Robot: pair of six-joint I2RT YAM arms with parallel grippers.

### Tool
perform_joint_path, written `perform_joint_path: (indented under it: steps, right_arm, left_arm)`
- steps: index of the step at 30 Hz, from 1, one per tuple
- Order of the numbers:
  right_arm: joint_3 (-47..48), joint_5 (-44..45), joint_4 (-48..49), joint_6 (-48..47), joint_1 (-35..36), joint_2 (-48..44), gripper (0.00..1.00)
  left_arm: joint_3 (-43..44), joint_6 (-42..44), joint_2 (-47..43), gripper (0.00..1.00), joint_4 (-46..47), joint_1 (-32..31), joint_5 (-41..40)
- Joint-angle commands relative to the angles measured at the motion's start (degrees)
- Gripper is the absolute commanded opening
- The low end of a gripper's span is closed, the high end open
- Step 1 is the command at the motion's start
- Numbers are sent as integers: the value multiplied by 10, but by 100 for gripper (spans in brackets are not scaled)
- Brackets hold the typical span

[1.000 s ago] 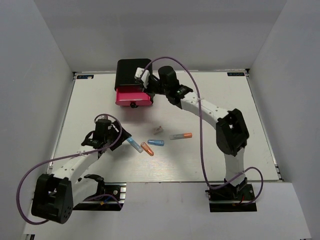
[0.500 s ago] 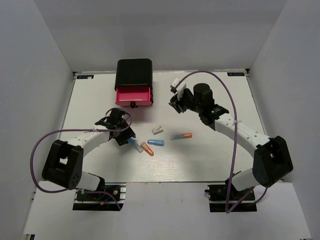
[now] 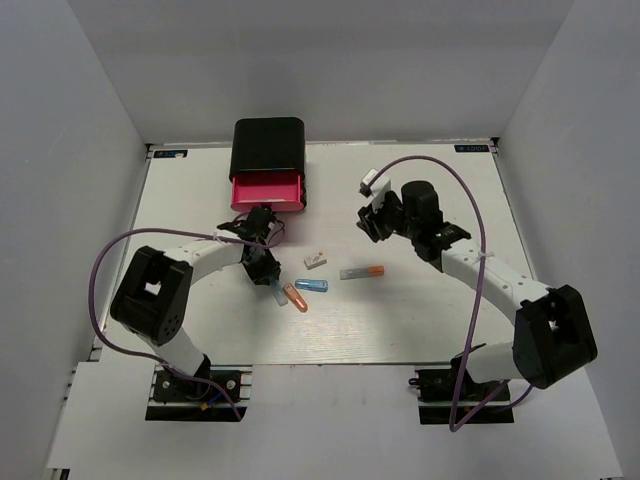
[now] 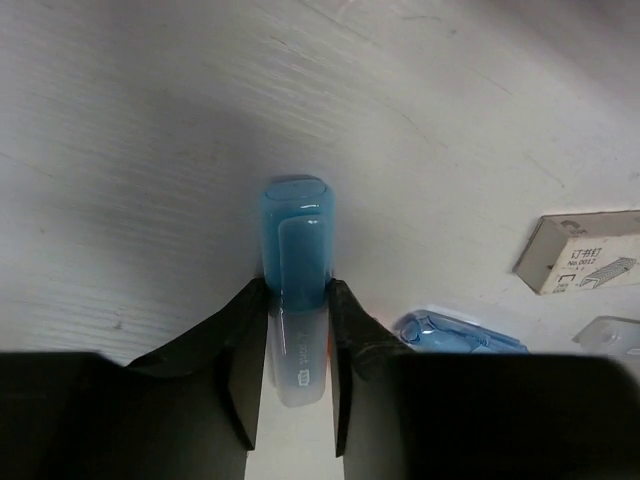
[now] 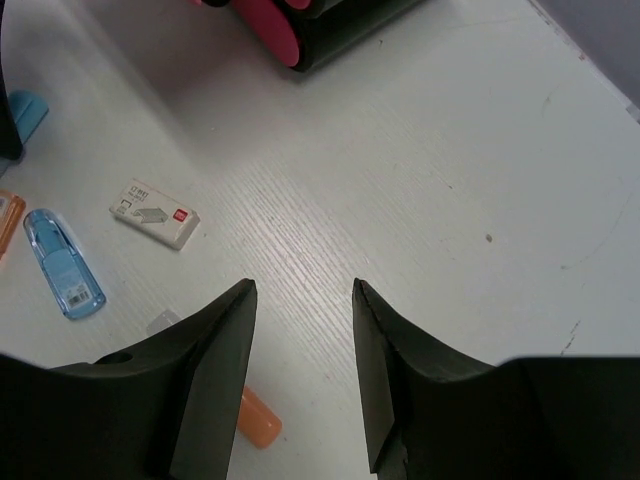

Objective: Sort the stationery into containers
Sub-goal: Pick up the pen from the center of the board, then place the pen in the drawer.

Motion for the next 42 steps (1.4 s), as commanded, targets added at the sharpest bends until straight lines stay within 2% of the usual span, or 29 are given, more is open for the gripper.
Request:
perform_joint_path:
  steps: [1,5,8,12,17,19,22,25,28,30,35,42]
  right_arm:
    - [-12,-11,-2,11,-10,-20,50]
    - [-26,-14,-2,13,-19,-28,50]
    - [-38,-19,-7,6,-24,-31,50]
    - [-49,-21,-10,-3,-29,-37,51]
    - [-69,-28,-10,-18,-29,-44,53]
    - [-74,-27,-10,-25,-29,-45,53]
    - [-79,-27,-12,-27,-29,-45,53]
    - [-85,-29,-13,-25,-30,-48,53]
    - [-94,-31,-13,-27,-30,-52,49]
    - [-99,-31,-20,-32,-31,-55,46]
    - [-111,-24,-29,-41,-31,-73,46]
    - [-137,-18,-27,-41,-29,-97,46]
  left_arm:
    - [-6,23,34,33,-38,-18,-14]
    - [-26,42,21,23,-45,-23,-19]
    - [-43,49,-29,12,-38,-23,-19]
    - [-33,63,-116,10,-23,-23,-7]
    - [32,71,-199,10,2,-16,-2]
    - [64,45,-222,10,10,-10,-2]
    - [92,-6,-235,12,39,-10,-43]
    - [106,-72,-236,12,90,-10,-76]
    - [106,-131,-221,12,158,-5,-120]
    - [118,-153,-207,12,191,-5,-143]
    - [138,-223,-152,12,262,11,-198]
    - [168,-238,-106,12,245,24,-250]
